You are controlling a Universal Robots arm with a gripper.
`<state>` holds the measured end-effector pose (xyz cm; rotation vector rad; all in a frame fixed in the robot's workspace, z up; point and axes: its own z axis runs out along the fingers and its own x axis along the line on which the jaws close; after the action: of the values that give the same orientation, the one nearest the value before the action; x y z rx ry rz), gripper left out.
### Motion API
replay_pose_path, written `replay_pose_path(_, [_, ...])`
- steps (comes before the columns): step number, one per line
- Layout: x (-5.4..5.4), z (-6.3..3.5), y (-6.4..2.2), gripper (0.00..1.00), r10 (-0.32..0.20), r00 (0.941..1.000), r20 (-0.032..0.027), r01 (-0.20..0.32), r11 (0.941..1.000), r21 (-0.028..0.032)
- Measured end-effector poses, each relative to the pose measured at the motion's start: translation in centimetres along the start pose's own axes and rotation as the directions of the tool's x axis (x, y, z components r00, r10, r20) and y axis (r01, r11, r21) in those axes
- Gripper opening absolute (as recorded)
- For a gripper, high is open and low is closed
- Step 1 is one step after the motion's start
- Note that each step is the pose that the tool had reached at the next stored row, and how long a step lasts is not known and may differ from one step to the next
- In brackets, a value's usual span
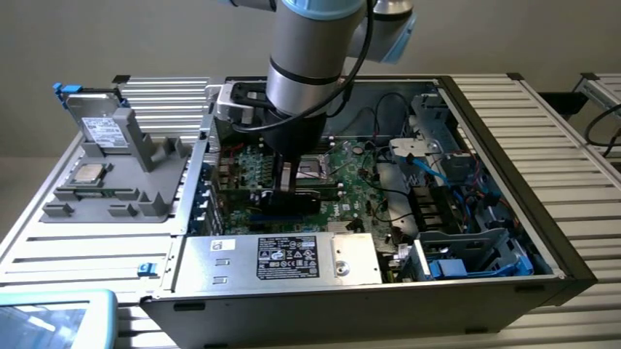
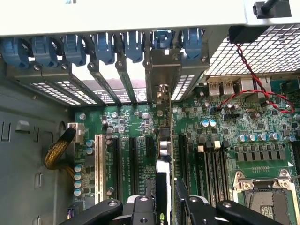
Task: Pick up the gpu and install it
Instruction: 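Insert the gpu into the slot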
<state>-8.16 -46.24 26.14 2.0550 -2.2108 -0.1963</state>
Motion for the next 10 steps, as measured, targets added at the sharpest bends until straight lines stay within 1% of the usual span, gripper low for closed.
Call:
replay_pose_path(2, [-0.13, -0.01, 0.01, 0.28, 0.001, 1.0000, -0.0007, -0.001, 0.9999, -0.0101])
replay_pose_path(4, [-0.18, -0.01, 0.00, 0.28, 0.002, 1.0000, -0.0012, -0.002, 0.9998, -0.0221])
replay_pose_path(6, [-0.23, -0.02, 0.00, 0.28, 0.004, 1.0000, -0.0018, -0.004, 0.9995, -0.0321])
replay_pose_path(7, [-0.25, -0.02, -0.01, 0.28, 0.005, 1.0000, -0.0019, -0.005, 0.9994, -0.0345])
replay_pose_path(10, [-0.25, -0.02, -0.01, 0.28, 0.006, 1.0000, -0.0019, -0.006, 0.9994, -0.0350])
